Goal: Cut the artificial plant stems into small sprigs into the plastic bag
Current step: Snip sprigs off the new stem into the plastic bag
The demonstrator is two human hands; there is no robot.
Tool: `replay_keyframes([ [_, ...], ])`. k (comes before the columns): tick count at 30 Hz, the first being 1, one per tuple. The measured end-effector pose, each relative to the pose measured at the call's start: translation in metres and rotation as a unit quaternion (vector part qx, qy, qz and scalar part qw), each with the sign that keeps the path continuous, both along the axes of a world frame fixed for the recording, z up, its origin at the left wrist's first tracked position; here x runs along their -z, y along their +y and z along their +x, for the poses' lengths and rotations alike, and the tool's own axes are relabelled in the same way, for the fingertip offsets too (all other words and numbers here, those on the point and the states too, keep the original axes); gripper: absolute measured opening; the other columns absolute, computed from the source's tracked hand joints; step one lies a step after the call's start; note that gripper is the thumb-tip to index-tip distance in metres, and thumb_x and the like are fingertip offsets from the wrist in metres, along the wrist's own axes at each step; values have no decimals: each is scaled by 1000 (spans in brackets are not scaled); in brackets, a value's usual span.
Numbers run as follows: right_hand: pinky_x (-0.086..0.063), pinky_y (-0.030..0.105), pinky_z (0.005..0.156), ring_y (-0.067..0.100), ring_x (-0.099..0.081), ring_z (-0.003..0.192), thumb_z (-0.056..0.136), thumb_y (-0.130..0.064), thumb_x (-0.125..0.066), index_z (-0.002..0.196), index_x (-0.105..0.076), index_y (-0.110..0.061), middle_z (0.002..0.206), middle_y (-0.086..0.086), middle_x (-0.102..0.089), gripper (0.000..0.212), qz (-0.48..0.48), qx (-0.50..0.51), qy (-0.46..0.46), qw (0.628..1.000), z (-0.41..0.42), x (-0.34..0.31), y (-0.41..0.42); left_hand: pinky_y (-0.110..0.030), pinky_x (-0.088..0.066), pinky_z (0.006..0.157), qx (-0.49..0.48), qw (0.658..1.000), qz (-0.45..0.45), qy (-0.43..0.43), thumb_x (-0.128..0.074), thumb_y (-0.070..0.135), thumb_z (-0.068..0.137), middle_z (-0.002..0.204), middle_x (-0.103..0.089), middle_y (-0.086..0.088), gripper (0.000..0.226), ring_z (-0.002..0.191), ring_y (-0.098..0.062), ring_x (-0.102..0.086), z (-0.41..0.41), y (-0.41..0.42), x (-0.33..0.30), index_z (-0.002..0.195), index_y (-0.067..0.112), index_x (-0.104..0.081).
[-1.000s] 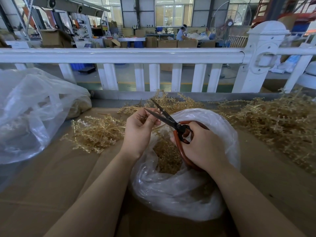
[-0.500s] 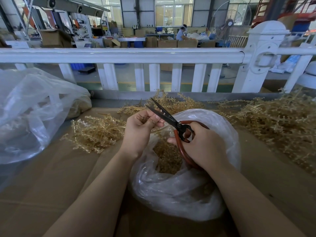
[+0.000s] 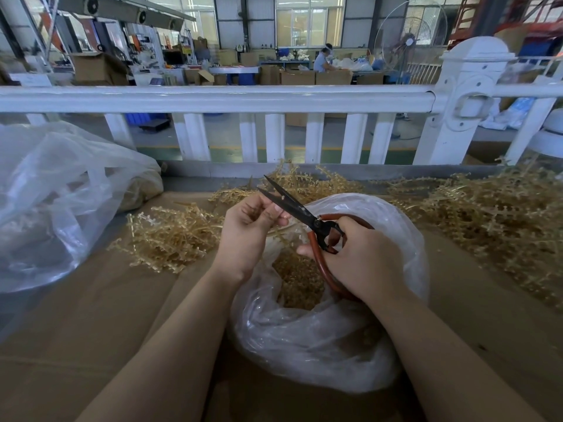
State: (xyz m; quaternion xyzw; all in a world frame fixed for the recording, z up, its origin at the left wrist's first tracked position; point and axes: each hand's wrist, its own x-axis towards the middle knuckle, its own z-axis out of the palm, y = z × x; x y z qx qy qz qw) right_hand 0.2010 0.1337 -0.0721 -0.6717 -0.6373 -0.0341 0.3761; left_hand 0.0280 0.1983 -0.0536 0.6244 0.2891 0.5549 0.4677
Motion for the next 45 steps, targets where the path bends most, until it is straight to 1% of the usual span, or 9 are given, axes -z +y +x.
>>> replay_keyframes([
  [4,-28,6,58,-10,-45,64,63,-102,-25,91,-59,-36,77,-24,-58,78,5,15,-23,1000,1,0,0,-25,-51,72,4,999,24,22,-54,-5,96,81,-65,-7,18,72,-12,-56,1,0,-1,99,5,-68],
  [9,-25,6,56,-5,-48,66,68,-94,-40,89,-51,-40,77,-26,-53,59,14,25,-29,999,0,-2,-1,-35,-51,75,-7,996,54,64,-54,-7,96,79,-61,-13,11,73,-18,-57,2,1,1,97,-6,-64],
  [17,-30,10,56,-3,-50,67,62,-97,-33,89,-56,-36,79,-24,-57,70,-2,26,-29,999,0,-3,0,-30,-54,74,-20,996,55,71,-55,-5,96,79,-64,-6,13,74,-15,-60,3,1,2,92,2,-66],
  [23,-30,10,54,-5,-47,64,65,-96,-37,85,-54,-36,78,-23,-58,66,0,36,-42,998,1,-2,2,-39,-53,77,-18,997,45,62,-55,-5,96,79,-64,-8,11,74,-17,-59,2,4,4,97,-2,-66],
  [27,-30,11,53,-7,-46,63,63,-98,-32,85,-53,-37,76,-24,-55,68,5,33,-39,999,1,-1,2,-35,-53,75,-13,997,47,59,-55,-5,96,78,-64,-5,14,73,-16,-59,2,3,4,96,3,-67],
  [32,-32,12,54,-9,-48,64,66,-95,-42,84,-56,-35,74,-23,-57,65,3,31,-35,999,1,0,3,-27,-52,72,-2,997,55,54,-55,-4,96,75,-63,-1,19,71,-13,-59,2,2,3,88,9,-65],
  [38,-39,14,55,-4,-52,62,66,-96,-38,80,-58,-31,70,-18,-59,70,24,25,-35,999,1,0,2,-28,-51,73,12,998,50,34,-54,-4,97,78,-63,-5,12,72,-14,-58,1,3,3,93,-1,-66],
  [41,-39,13,55,-5,-51,61,64,-99,-33,79,-57,-32,69,-21,-57,72,23,17,-27,999,-1,0,2,-25,-51,71,21,998,46,22,-54,-4,97,76,-64,-2,14,71,-12,-58,1,2,2,93,2,-66],
  [45,-39,10,59,-2,-59,67,69,-85,-58,77,-59,-36,67,-21,-61,49,17,6,77,997,-2,1,3,-21,-53,69,32,999,5,-5,-57,-1,95,71,-67,1,14,67,-9,-60,1,3,0,89,6,-67],
])
